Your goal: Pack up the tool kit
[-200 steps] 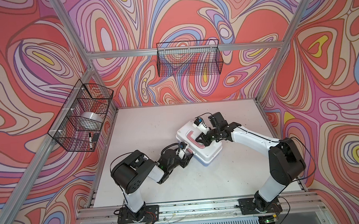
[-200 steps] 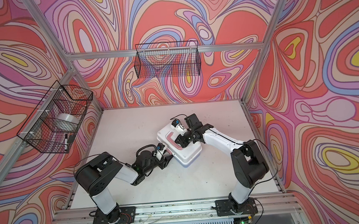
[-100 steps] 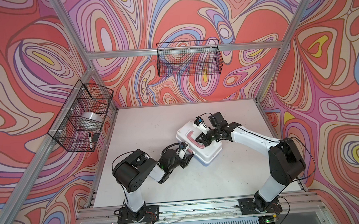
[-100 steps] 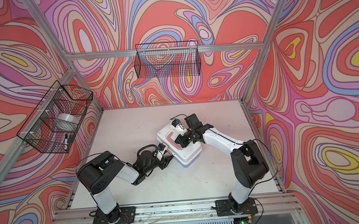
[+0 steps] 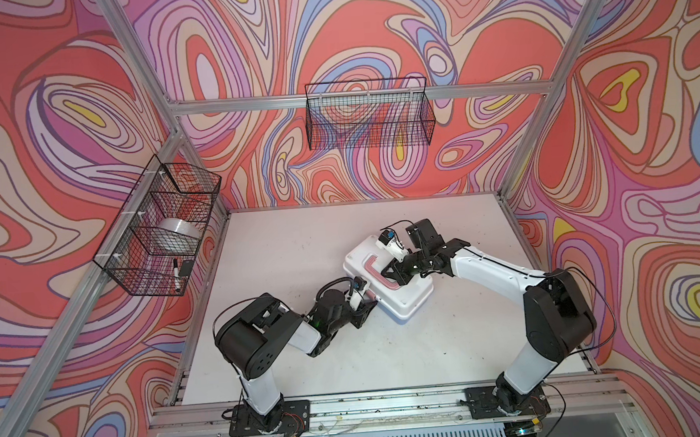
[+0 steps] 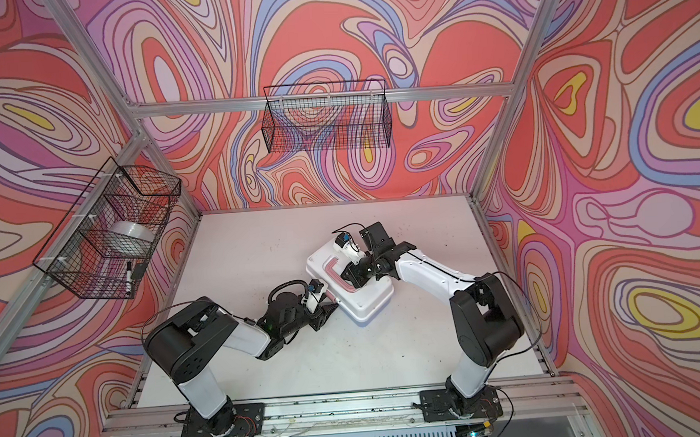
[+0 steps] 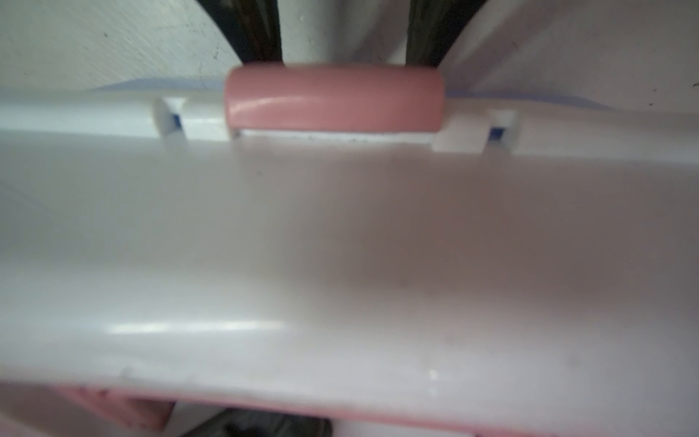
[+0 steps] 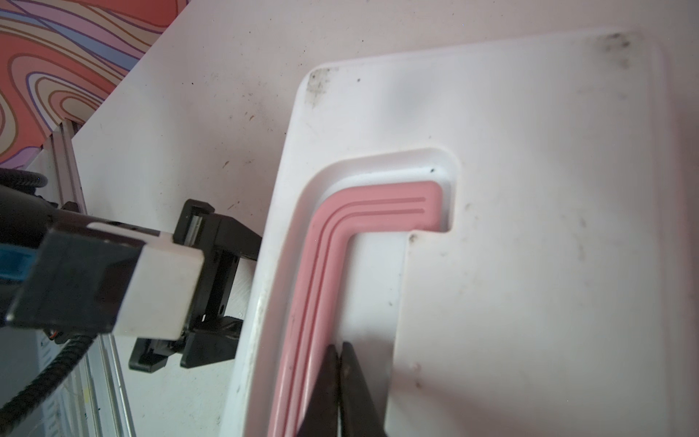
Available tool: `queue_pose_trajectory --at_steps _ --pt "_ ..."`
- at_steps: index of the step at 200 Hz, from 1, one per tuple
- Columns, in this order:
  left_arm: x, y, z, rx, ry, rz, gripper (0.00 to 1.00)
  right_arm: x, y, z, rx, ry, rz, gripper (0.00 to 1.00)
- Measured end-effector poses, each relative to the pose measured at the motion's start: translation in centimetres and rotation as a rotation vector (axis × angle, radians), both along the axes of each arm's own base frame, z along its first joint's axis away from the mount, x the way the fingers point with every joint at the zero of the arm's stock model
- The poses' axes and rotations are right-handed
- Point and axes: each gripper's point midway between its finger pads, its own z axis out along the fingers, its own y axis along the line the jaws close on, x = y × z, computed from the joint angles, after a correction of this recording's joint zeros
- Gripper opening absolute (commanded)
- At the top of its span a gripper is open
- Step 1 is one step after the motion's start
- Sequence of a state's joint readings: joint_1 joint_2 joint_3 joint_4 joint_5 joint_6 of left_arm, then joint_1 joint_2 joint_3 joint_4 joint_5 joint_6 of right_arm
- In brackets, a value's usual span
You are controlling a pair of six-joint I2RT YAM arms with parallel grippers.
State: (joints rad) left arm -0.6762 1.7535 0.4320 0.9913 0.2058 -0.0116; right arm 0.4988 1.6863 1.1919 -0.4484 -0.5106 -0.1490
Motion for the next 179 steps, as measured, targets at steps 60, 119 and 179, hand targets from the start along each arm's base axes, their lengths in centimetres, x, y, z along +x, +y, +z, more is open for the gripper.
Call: queue_pose_trajectory --at_steps 60,119,179 --pt "-0.42 0.44 0.14 0.047 0.031 -0.003 0.39 0.05 0.05 -0.07 0.011 0.009 -0.019 0.0" --pt "-0.69 0.65 0.55 0.108 0.087 -0.011 0.37 0.14 0.09 -0.04 0.016 0.011 -0.033 0.0" --pt "-0.82 0.8 0.78 0.179 0.15 -0.021 0.34 0.17 0.13 -0.01 0.029 0.008 -0.045 0.0"
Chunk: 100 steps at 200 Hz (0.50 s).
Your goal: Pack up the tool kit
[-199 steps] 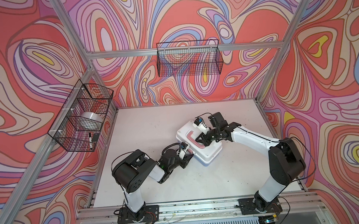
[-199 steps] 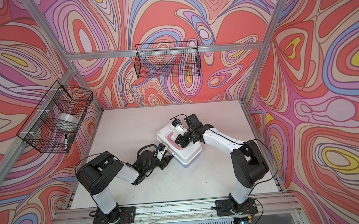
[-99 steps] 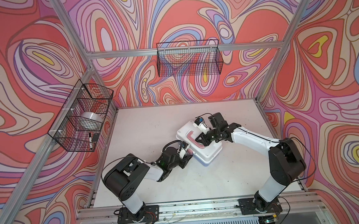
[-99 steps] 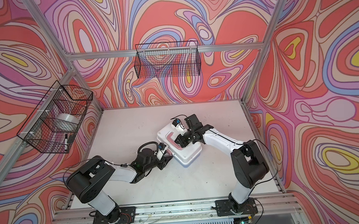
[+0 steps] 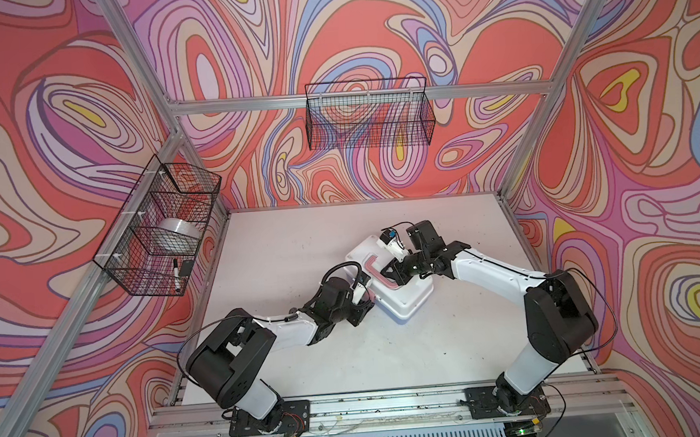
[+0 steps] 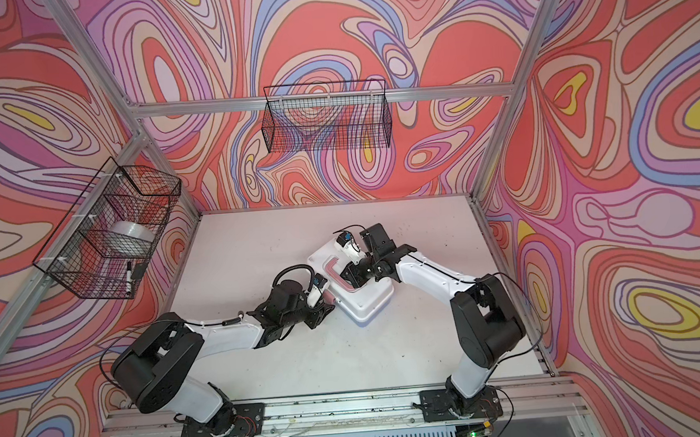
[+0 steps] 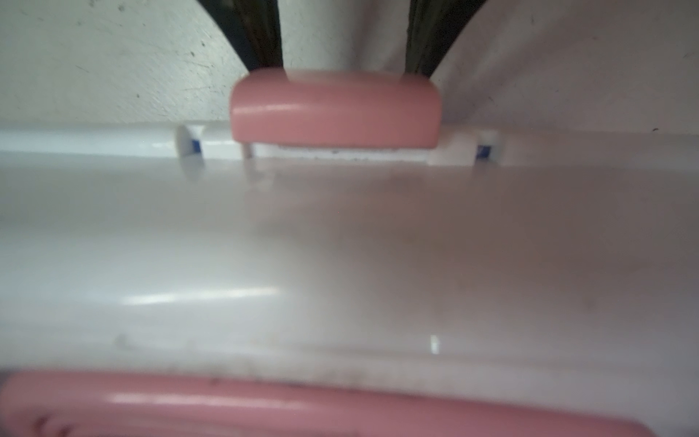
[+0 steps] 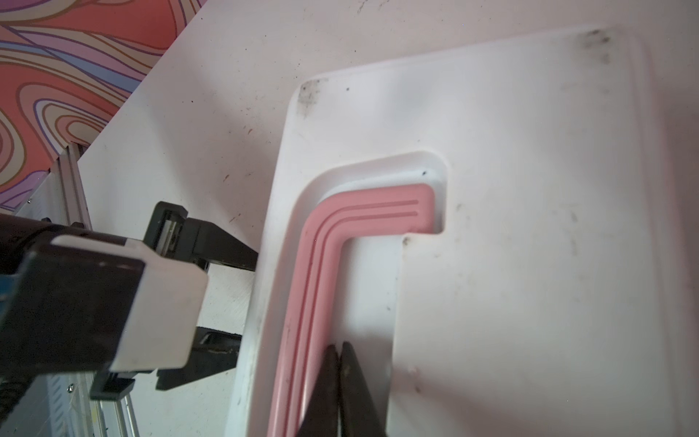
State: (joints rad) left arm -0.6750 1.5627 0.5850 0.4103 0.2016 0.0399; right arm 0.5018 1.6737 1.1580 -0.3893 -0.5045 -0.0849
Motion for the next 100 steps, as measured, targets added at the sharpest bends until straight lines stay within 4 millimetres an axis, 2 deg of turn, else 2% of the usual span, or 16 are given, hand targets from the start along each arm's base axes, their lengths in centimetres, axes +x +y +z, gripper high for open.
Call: queue_pose_trajectory --at_steps 100 --pt "0.19 -0.15 -0.01 0.091 0.098 -0.008 0.34 -0.02 0.08 -0.03 0.02 -0.012 -0.022 0.0"
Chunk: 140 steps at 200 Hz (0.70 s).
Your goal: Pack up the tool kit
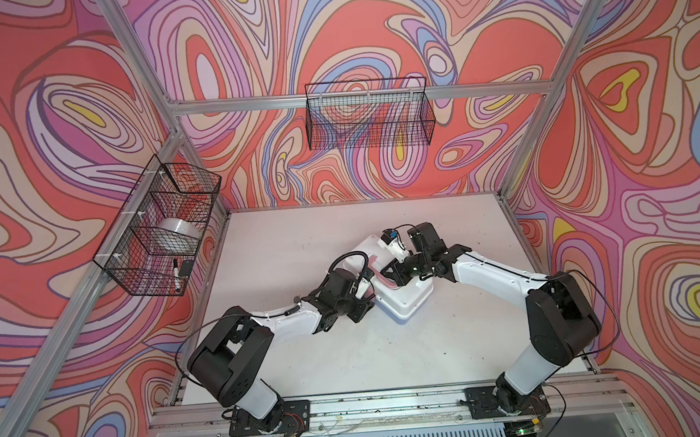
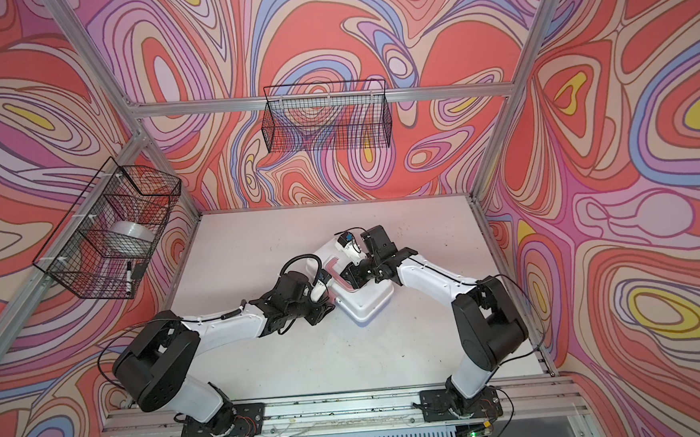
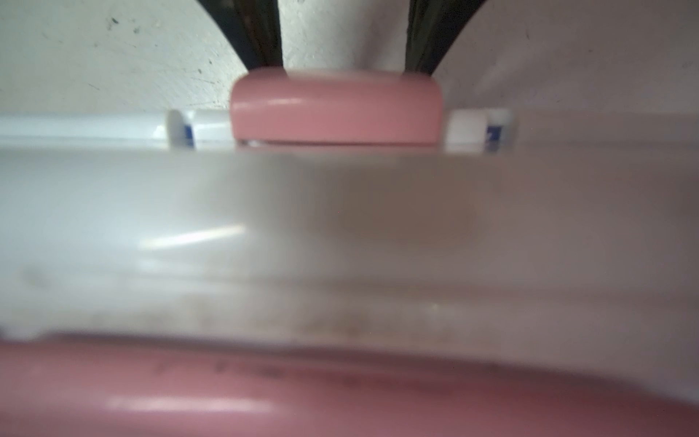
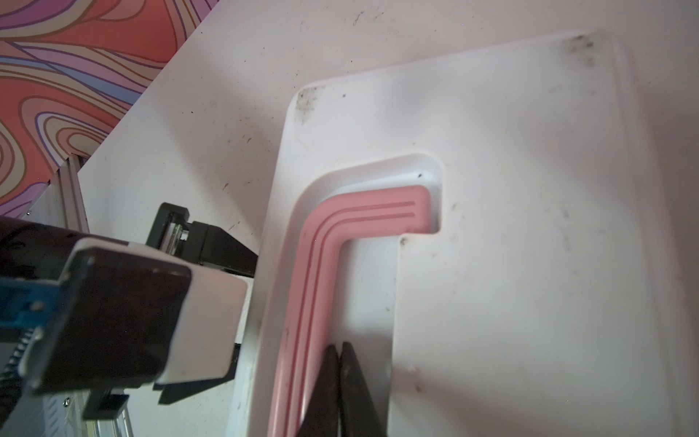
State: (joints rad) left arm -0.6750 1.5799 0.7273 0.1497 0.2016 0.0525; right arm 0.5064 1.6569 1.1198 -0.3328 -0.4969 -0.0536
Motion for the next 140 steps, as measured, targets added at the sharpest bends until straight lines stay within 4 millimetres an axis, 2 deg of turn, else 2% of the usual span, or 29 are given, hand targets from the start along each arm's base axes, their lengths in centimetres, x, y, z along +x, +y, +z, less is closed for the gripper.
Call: queue_pose_trajectory --at_steps 59,105,120,140 --pt "0.9 -0.7 -0.6 0.017 -0.004 -0.013 0.33 0.0 0.1 -0.1 0.0 0.002 -0.001 0.0" --pt "1.8 -1.4 -0.5 -0.032 -0.051 -0.003 0.33 0.8 -0.3 -0.2 -0.018 -0.022 -0.029 0.0" --pt "1.8 -1.4 -0.6 -0.048 -0.062 0.001 0.38 0.9 -0.2 -0.4 -0.018 -0.015 -0.034 0.0" --pt "1.8 -1.4 -0.6 -0.053 -0.062 0.004 0.6 1.4 0.0 -0.2 -0.009 -0.011 -0.046 0.0"
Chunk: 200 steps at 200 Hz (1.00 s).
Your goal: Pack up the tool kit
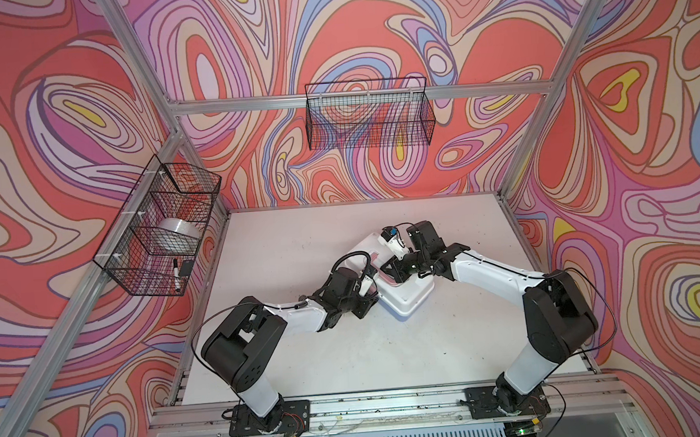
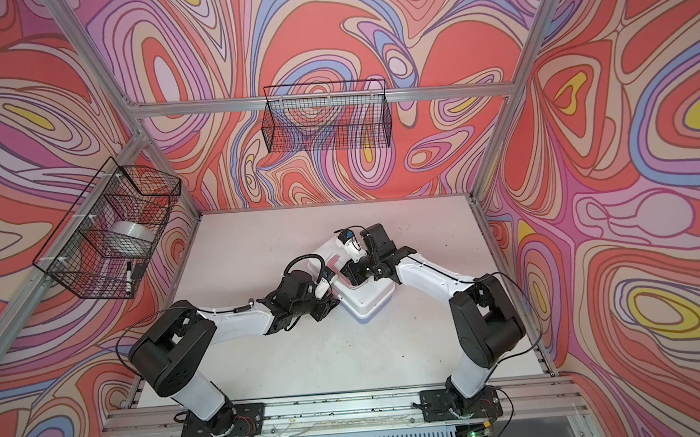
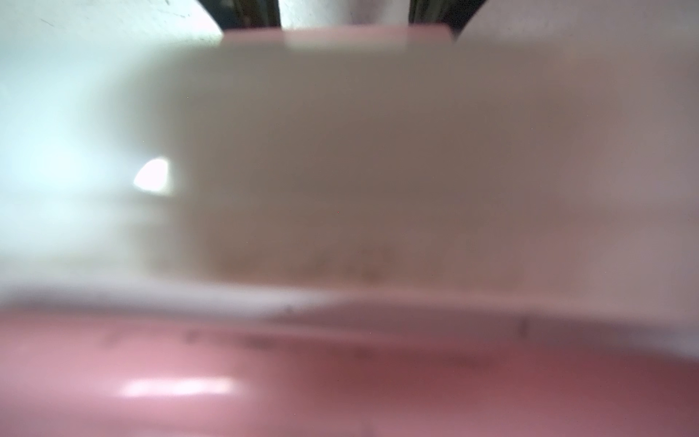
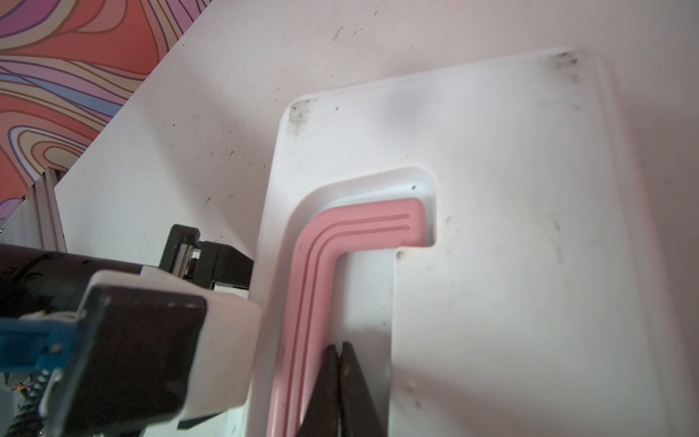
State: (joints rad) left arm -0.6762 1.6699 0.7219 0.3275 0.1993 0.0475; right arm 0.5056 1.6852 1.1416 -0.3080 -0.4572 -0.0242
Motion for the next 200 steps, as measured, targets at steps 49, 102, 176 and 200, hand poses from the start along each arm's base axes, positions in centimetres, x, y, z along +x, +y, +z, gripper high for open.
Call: queue_pose_trajectory --at_steps 49,102,176,200 --pt "-0.7 1.1 2.2 -0.056 -0.046 0.047 1.0 1.0 0.4 0.6 -0.01 0.046 -0.086 0.14" --pt "-1.4 4.3 9.4 -0.153 -0.19 0.175 1.0 1.1 0.8 2.3 -0.059 0.131 -0.204 0.61" --pt "-2.1 11.8 9.3 -0.042 -0.13 0.48 1.0 6.4 -5.5 9.8 -0.112 -0.081 -0.503 0.81" --pt "-1.4 16.2 10.0 -0.025 -0.152 0.651 1.0 6.2 -12.3 10.8 -0.203 -0.287 -0.647 0.86"
